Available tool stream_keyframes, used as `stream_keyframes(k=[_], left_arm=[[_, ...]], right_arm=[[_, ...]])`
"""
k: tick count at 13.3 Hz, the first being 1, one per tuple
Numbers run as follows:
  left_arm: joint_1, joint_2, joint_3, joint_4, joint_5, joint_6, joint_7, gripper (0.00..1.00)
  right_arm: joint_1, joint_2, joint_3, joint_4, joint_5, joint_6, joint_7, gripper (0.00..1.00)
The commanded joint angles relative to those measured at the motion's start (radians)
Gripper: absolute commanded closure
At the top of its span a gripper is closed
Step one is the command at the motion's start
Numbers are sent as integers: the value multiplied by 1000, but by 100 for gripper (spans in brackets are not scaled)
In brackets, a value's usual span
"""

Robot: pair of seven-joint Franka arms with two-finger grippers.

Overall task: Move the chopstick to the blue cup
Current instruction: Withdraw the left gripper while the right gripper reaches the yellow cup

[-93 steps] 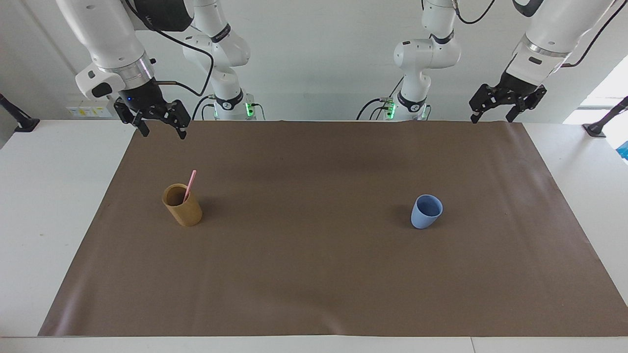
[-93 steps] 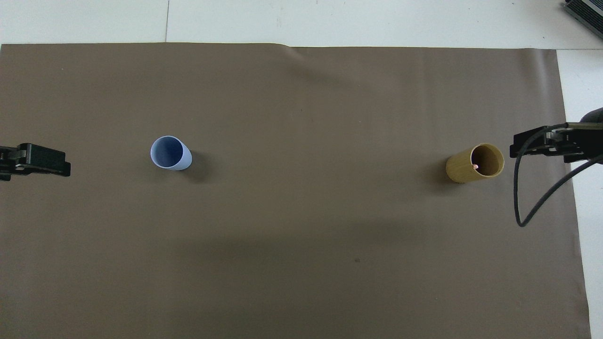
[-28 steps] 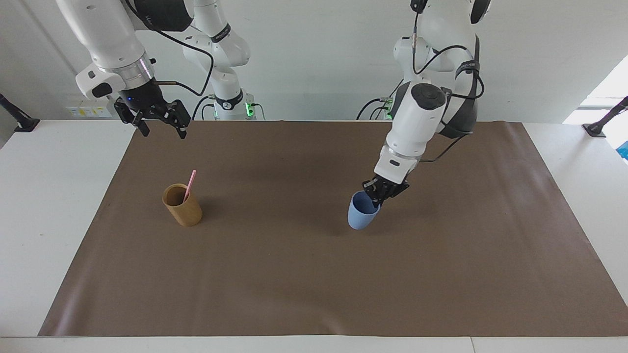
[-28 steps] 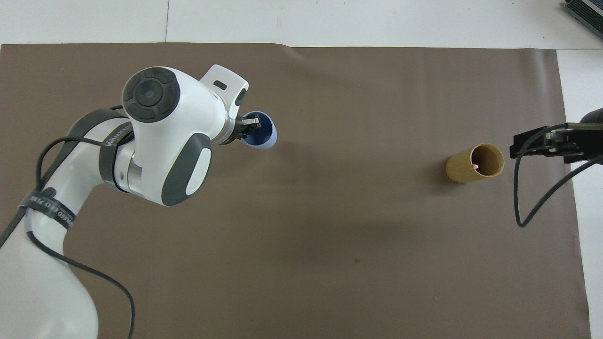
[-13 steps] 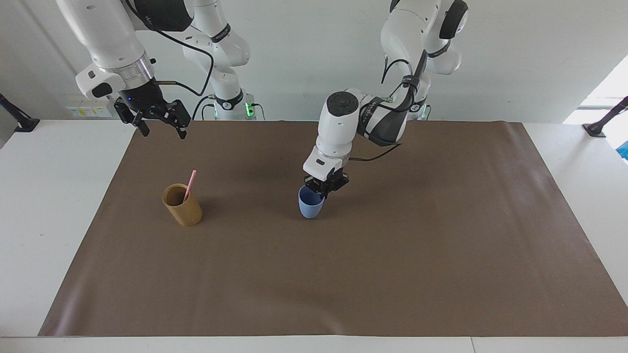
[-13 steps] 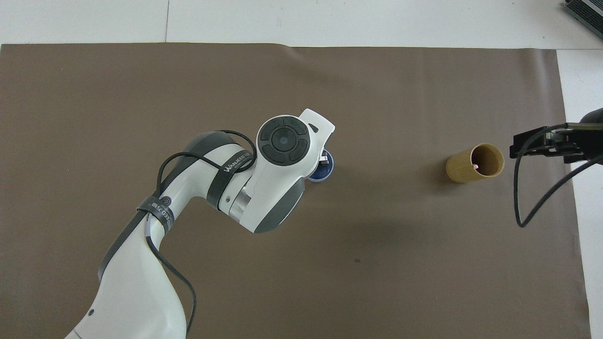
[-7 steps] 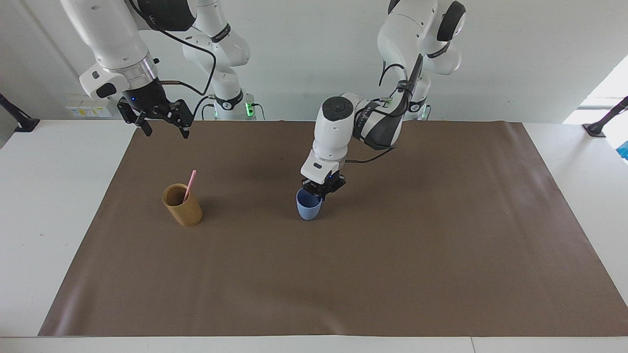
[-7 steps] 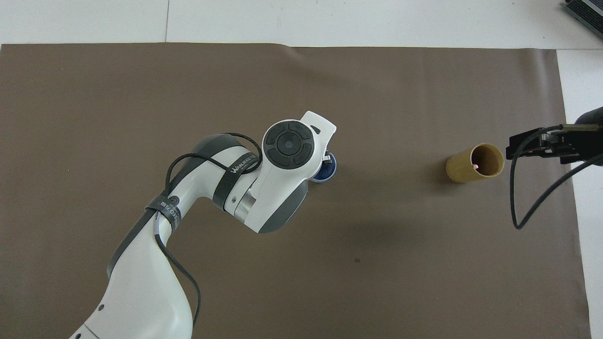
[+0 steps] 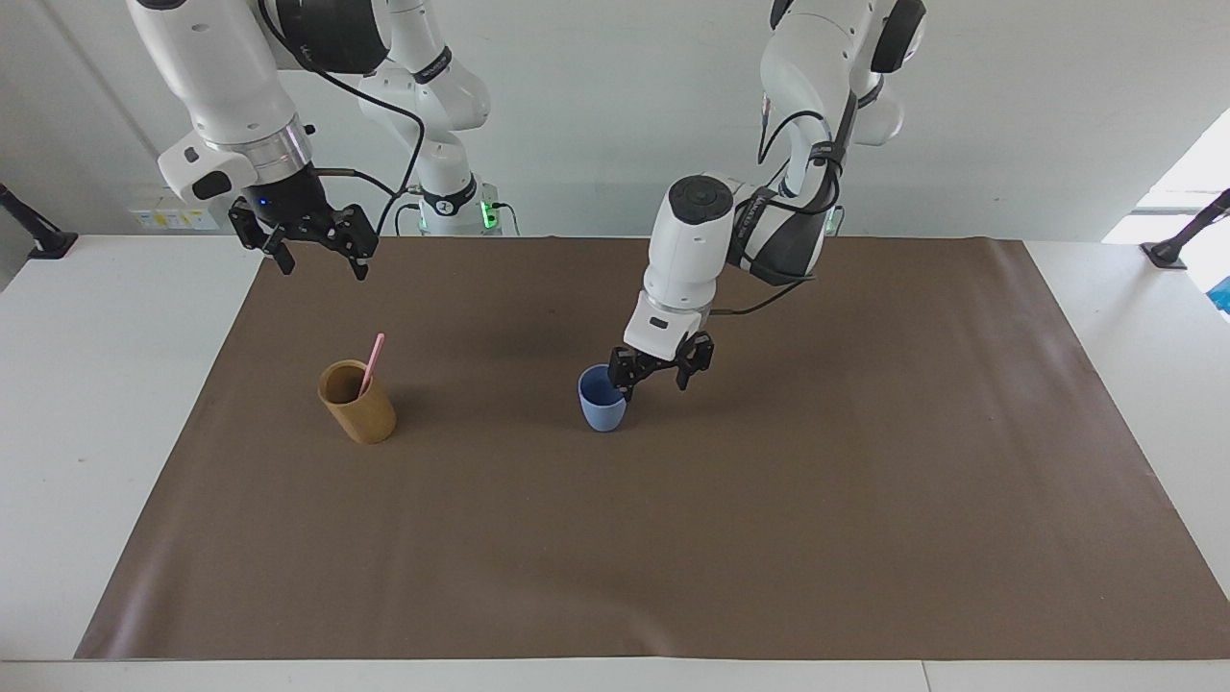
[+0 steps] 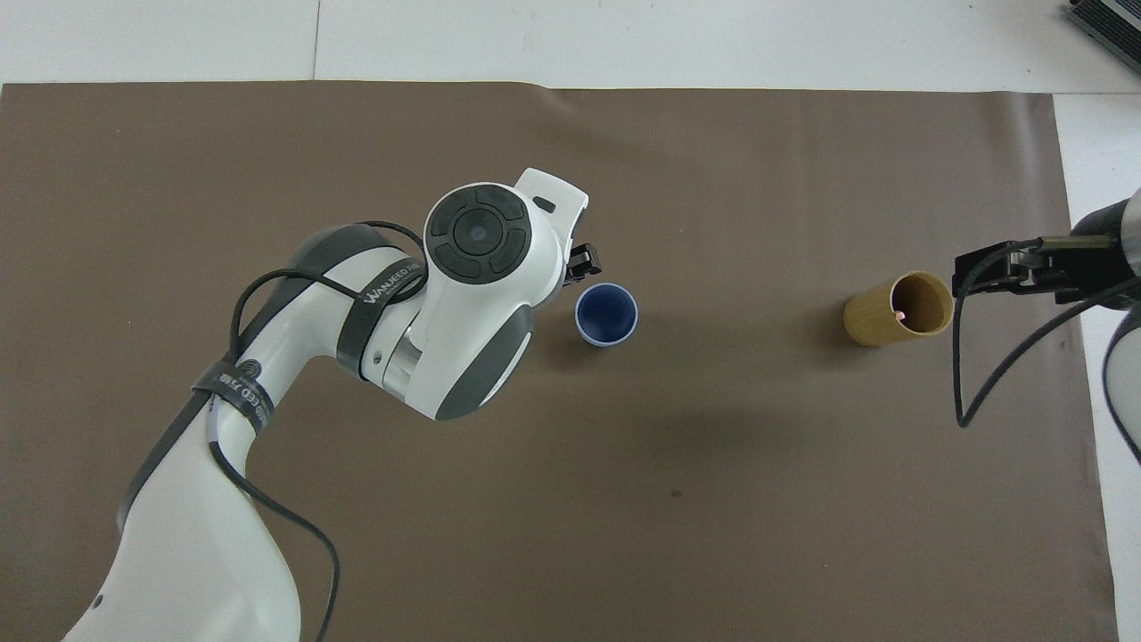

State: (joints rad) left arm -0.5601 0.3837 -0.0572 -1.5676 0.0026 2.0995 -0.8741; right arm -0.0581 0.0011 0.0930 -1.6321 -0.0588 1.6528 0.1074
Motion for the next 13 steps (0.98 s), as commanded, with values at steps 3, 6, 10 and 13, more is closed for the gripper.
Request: stream_keyframes(k=[3, 6, 10, 13], left_arm=[[146, -156, -4, -26, 11, -171, 192, 0], [258, -209, -6, -25, 7, -280, 412, 0], [416, -267, -6, -25, -10, -386, 676, 0], [497, -295, -4, -22, -10, -446, 820, 0]], right_arm=[[55, 7, 5, -164, -84, 163, 8, 0], [110, 17, 5, -250, -218, 249, 8, 0], [112, 1, 5, -395, -329, 375, -18, 2], [129, -36, 5, -449, -358, 366, -54, 18]])
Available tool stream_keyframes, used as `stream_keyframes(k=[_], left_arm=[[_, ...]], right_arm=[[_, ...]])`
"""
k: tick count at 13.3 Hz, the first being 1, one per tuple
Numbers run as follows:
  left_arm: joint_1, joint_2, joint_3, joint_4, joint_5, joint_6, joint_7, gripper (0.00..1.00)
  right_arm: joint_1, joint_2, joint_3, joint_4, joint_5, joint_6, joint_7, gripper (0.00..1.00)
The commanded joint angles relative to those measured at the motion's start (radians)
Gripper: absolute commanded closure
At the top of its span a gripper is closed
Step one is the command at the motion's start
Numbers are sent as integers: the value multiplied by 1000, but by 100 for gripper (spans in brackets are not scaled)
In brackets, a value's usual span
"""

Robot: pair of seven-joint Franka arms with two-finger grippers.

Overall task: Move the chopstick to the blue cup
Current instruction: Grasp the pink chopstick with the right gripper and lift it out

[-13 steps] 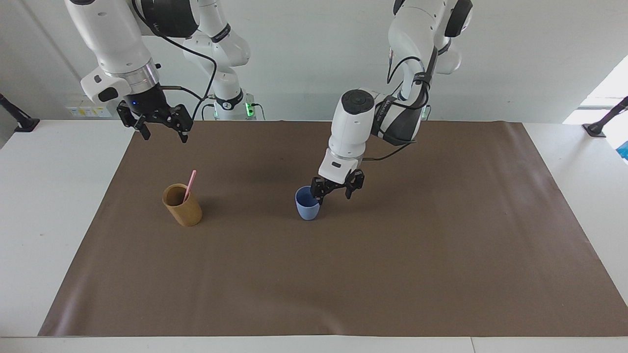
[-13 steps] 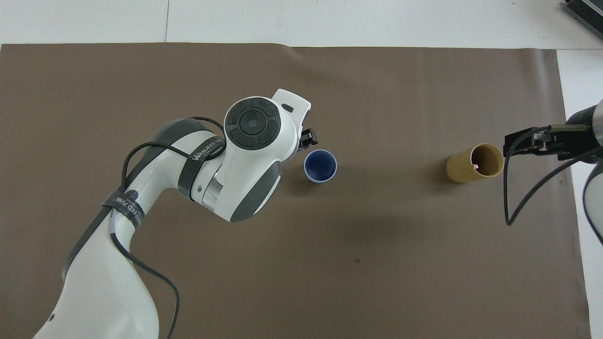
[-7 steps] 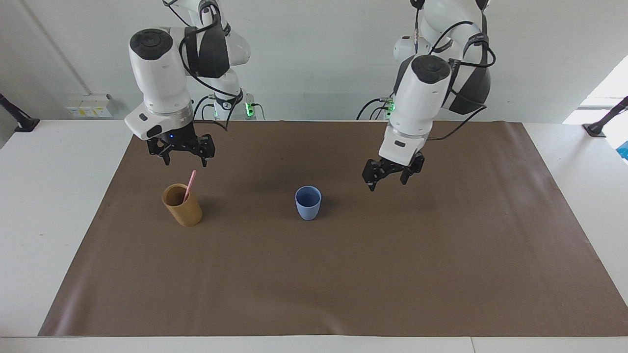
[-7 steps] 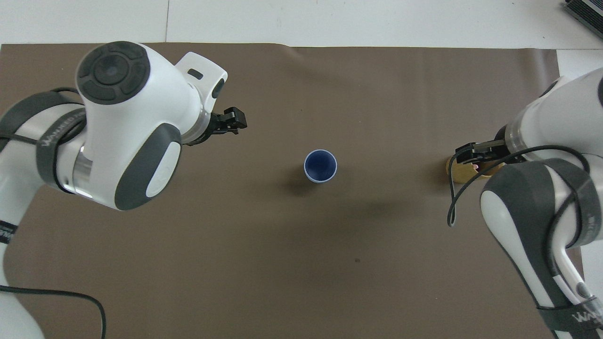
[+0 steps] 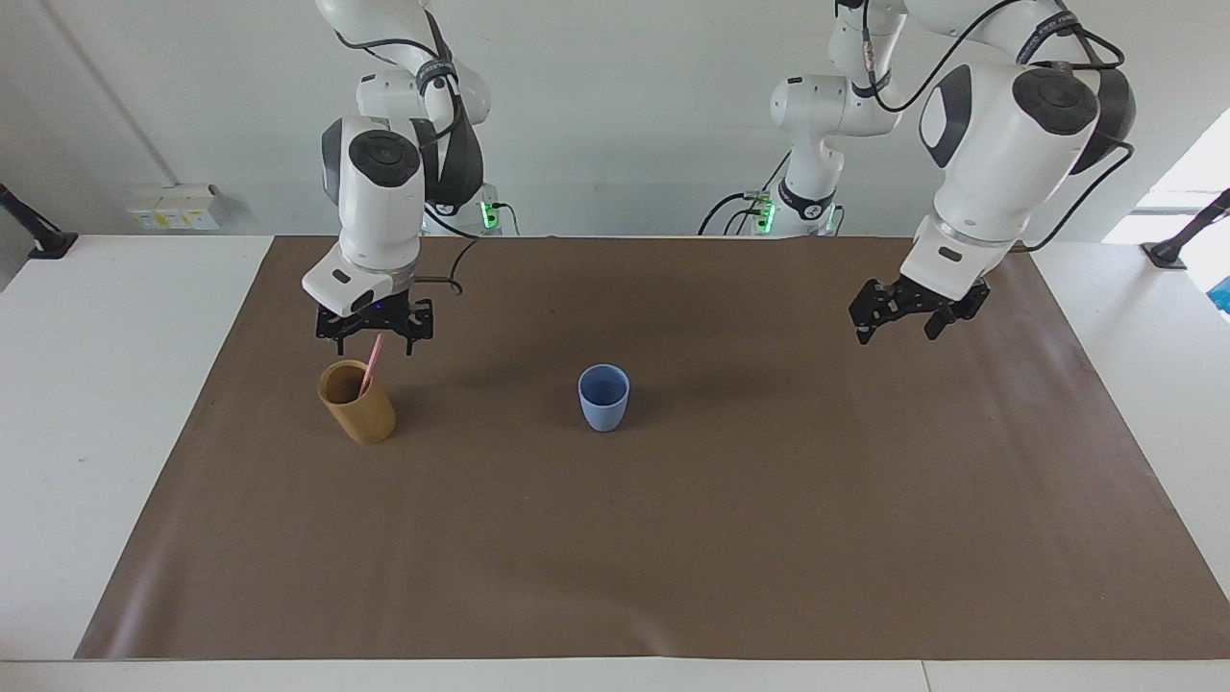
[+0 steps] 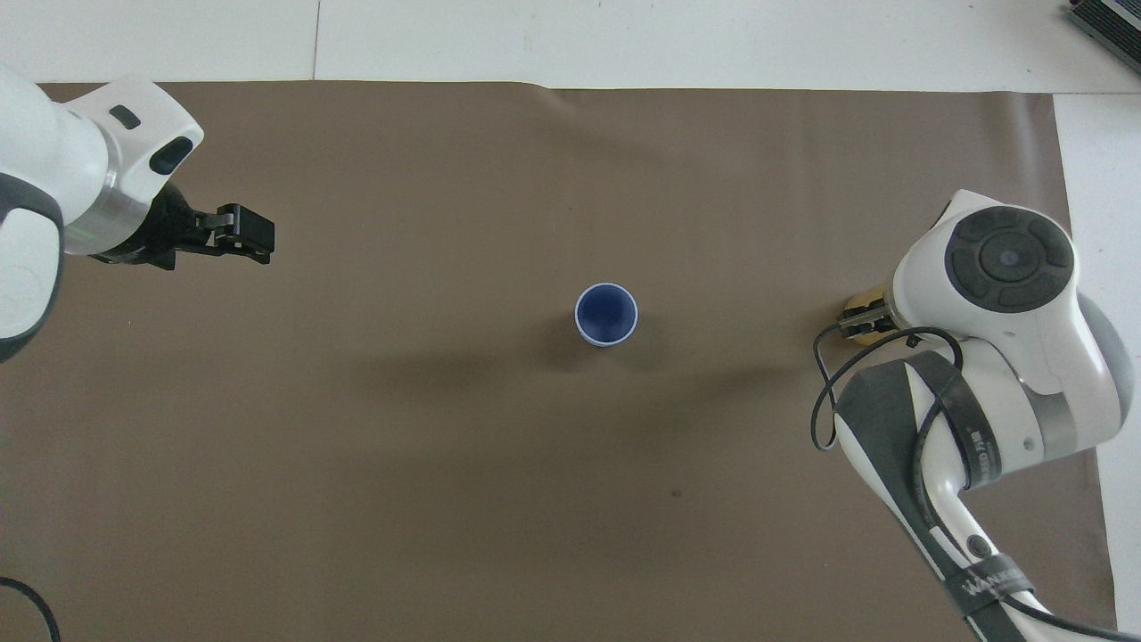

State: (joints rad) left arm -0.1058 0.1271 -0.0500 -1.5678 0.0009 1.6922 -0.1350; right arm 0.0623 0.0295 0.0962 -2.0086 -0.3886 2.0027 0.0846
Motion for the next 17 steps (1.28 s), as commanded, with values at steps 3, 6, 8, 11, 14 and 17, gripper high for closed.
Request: stream_keyframes(k=[3, 6, 8, 11, 14, 17], left_arm=[[103, -78, -5, -14, -9, -95, 208, 0], [126, -130, -1, 3, -7, -127, 213, 0], [126, -142, -1, 20, -5, -158, 207, 0], [112, -146, -5, 20, -7, -154, 202, 0], [121, -149, -1, 26, -7, -167, 204, 0], [123, -193, -1, 12, -7, -181, 202, 0]], right_arm=[[13, -69, 2, -81, -58, 27, -29, 57], [20, -68, 2, -65, -104, 41, -22, 91], [13, -71, 2, -58, -104, 57, -22, 100], [7, -92, 0, -30, -84, 48, -22, 100], [5, -172, -9, 4, 9, 16, -34, 100], [1, -191, -7, 131, 100, -76, -28, 100]])
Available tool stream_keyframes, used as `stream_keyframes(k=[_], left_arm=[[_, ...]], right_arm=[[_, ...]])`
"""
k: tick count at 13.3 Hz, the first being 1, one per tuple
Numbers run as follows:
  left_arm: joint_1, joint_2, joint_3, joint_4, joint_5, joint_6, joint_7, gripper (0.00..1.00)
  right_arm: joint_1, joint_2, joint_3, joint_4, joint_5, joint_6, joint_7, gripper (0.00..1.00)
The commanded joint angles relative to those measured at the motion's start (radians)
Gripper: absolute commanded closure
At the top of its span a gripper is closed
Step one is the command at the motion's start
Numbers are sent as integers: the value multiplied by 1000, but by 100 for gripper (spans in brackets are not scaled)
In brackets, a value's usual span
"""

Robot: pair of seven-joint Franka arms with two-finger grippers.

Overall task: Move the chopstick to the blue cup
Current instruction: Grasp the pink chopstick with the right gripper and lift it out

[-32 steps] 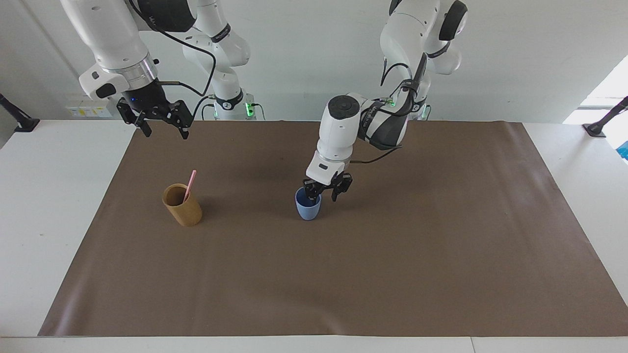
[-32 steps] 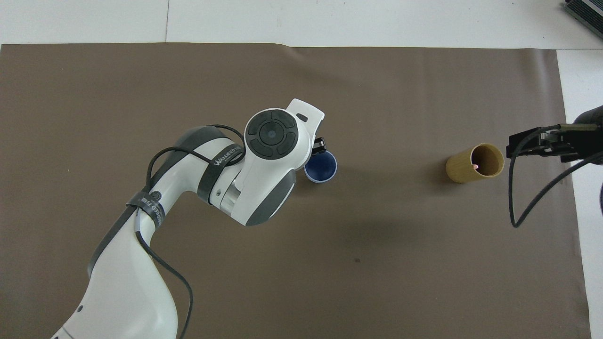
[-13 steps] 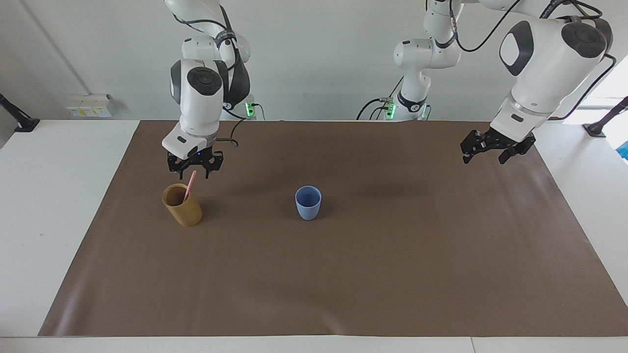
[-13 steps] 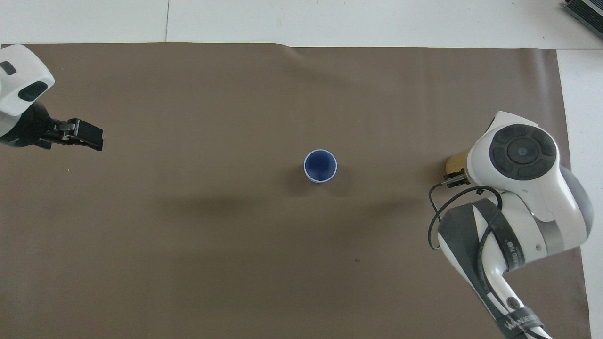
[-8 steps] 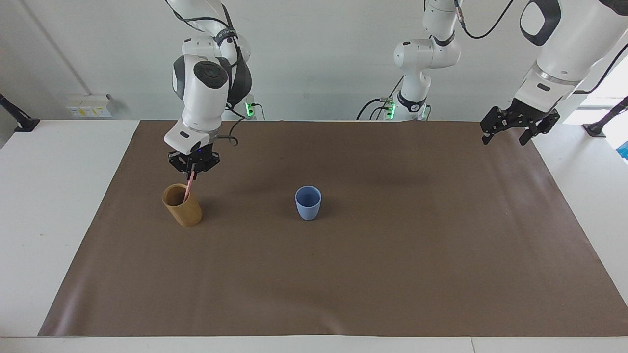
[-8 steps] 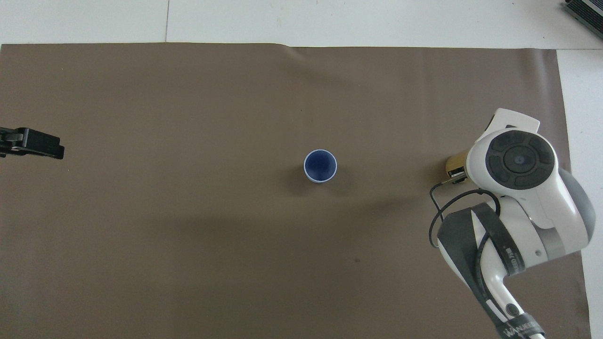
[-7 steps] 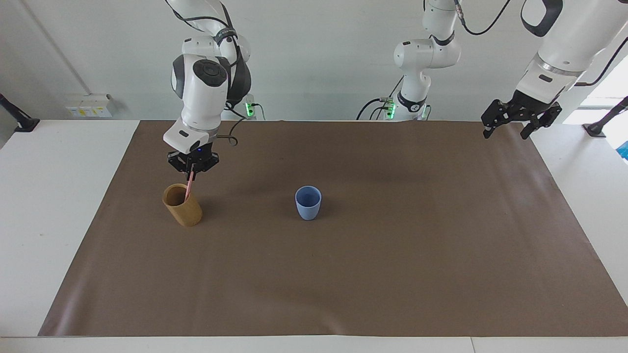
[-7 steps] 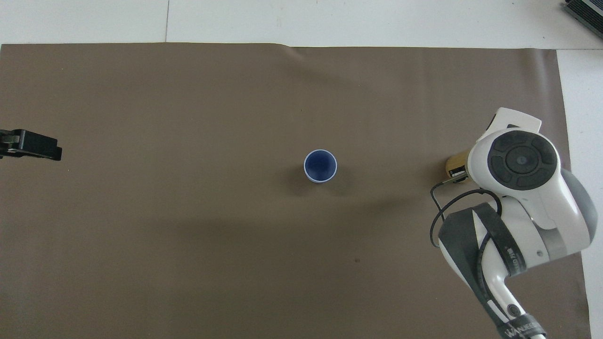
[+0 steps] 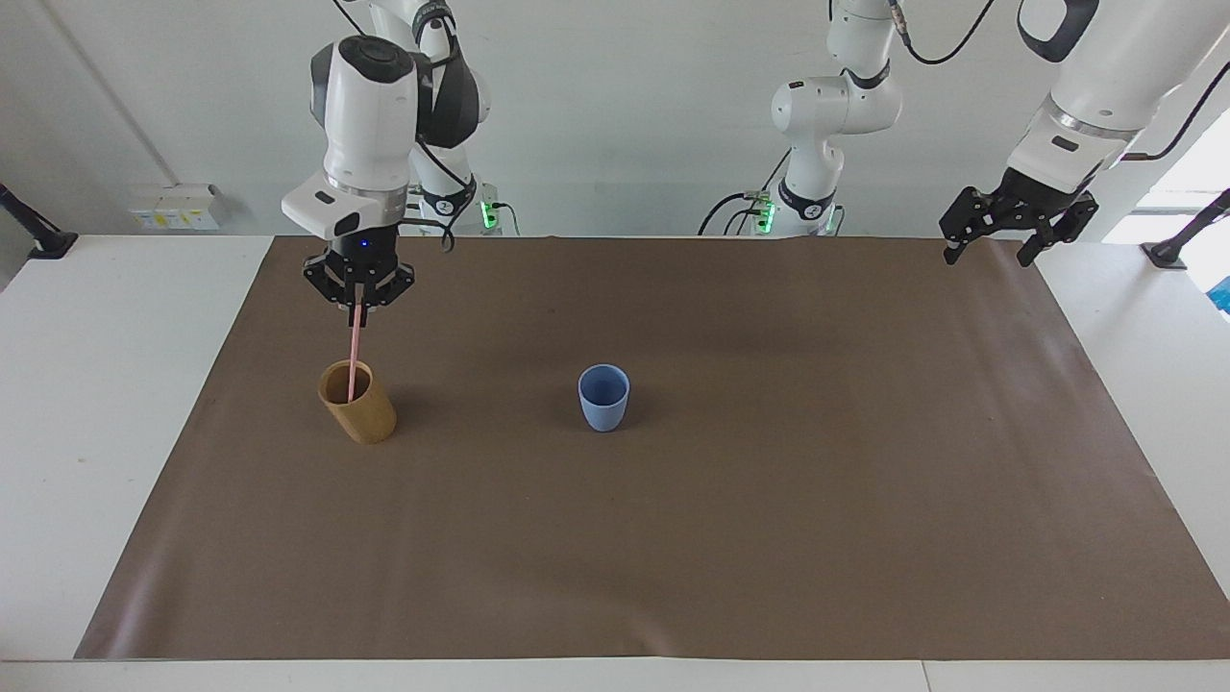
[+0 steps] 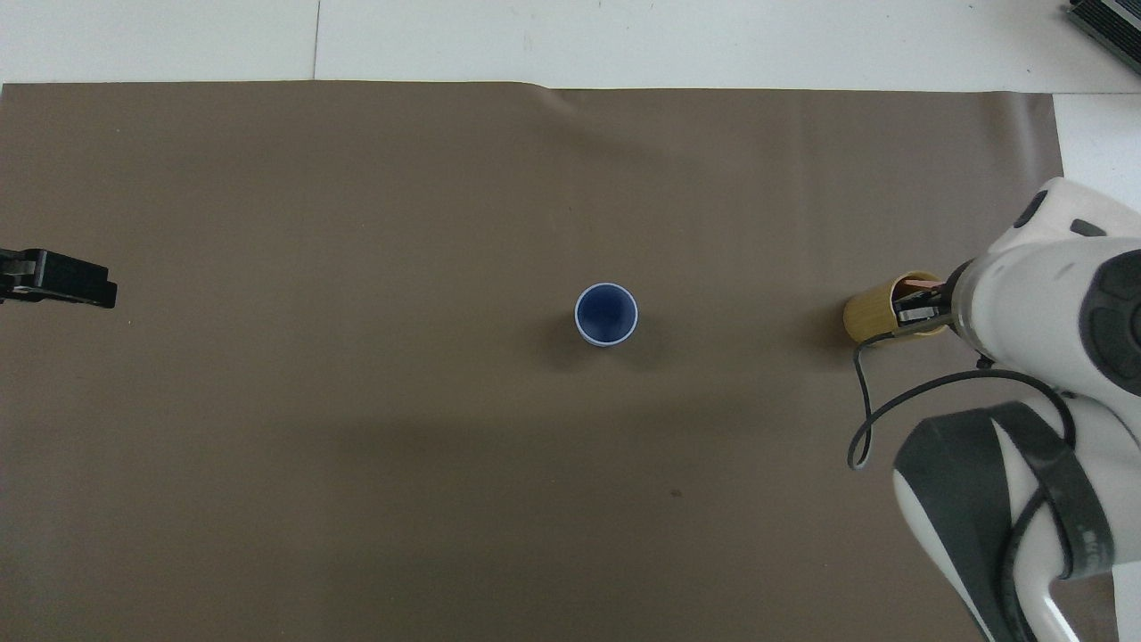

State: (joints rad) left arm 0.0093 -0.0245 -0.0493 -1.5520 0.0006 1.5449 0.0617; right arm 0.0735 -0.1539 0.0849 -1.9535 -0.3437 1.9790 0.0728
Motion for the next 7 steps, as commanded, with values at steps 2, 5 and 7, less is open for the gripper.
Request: stream_keyframes(k=[2, 5, 7], left_arm=[[0, -49, -3, -8, -7, -109, 6, 0], [-3, -48, -7, -3, -7, -105, 4, 0], [8, -46, -4, -3, -7, -109, 6, 0]], right_arm=[[-6, 1, 10, 128, 112, -54, -7, 100], [8, 7, 15, 165, 205, -42, 44, 100], [25, 16, 29, 189, 247, -37, 88, 100]])
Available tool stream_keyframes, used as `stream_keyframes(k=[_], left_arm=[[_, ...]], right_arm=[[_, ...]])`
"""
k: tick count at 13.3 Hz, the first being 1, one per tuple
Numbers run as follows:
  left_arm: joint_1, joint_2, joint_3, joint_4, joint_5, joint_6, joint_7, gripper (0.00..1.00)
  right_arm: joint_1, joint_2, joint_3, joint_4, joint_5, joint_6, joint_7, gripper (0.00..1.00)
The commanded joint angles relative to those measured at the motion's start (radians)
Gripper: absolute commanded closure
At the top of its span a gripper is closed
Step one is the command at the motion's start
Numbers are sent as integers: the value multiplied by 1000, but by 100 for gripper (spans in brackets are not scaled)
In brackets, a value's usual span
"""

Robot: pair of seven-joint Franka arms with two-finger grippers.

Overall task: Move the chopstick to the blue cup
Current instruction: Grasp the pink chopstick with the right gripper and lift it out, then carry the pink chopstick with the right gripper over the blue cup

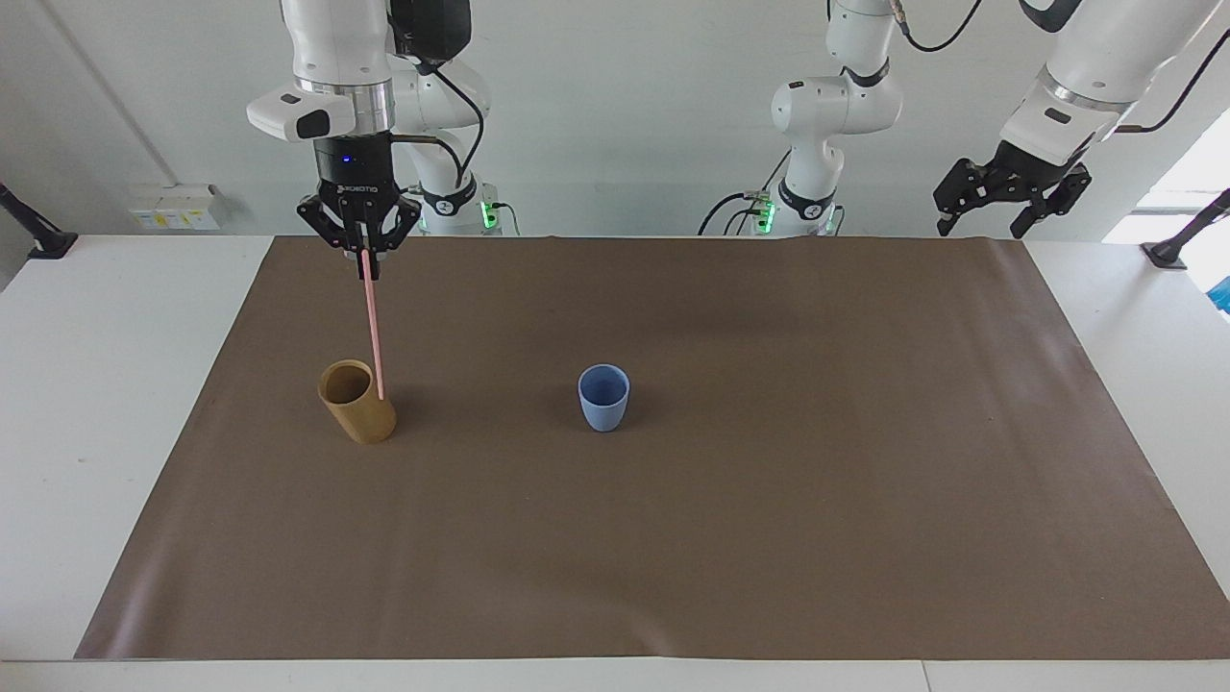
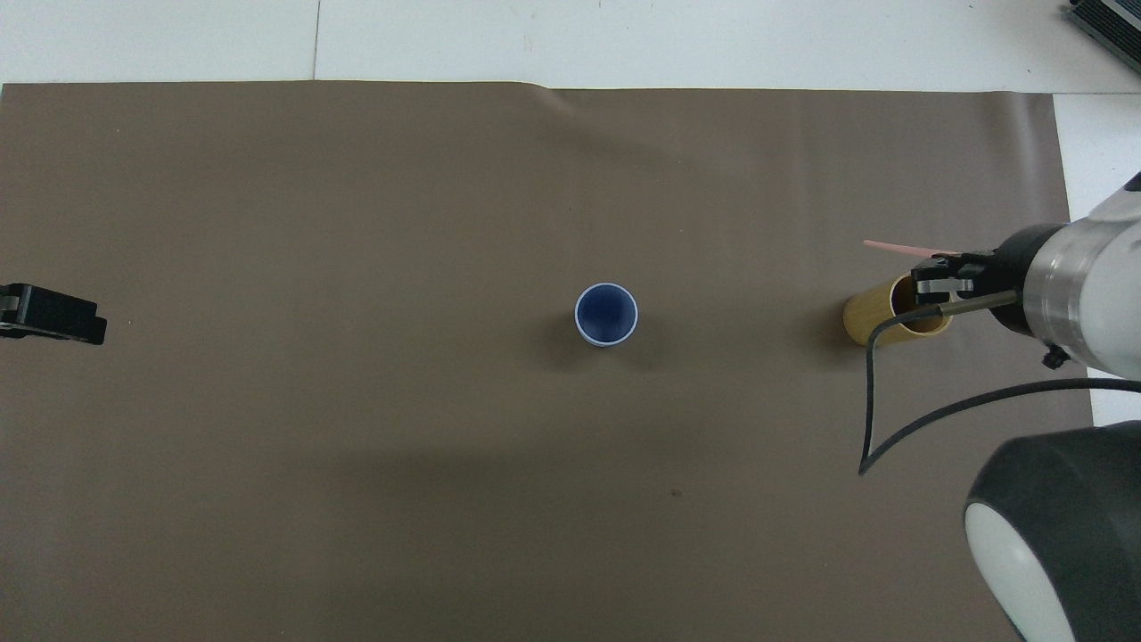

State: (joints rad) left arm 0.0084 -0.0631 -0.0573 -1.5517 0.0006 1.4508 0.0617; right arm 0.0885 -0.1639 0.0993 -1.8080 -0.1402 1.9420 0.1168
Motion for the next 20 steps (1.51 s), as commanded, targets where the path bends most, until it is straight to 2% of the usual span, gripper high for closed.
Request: stream_keyframes(k=[1, 3, 5, 6, 11, 20], left_arm=[[13, -9, 7, -4, -7, -15, 7, 0], [13, -9, 7, -4, -7, -15, 7, 0], [9, -8, 7, -4, -7, -15, 7, 0], [8, -8, 7, -4, -7, -15, 7, 0], [12, -8, 7, -4, -7, -15, 7, 0], [12, -9, 7, -4, -7, -15, 7, 0]], right_arm=[[20, 46, 20, 73, 78, 0, 67, 100], [43, 78, 34, 136, 125, -1, 89, 100], [118, 145, 49, 211, 116, -11, 139, 100], [131, 153, 49, 217, 108, -11, 176, 100], [243, 207, 54, 199, 91, -6, 280, 100], [307, 271, 62, 136, 103, -29, 311, 100]])
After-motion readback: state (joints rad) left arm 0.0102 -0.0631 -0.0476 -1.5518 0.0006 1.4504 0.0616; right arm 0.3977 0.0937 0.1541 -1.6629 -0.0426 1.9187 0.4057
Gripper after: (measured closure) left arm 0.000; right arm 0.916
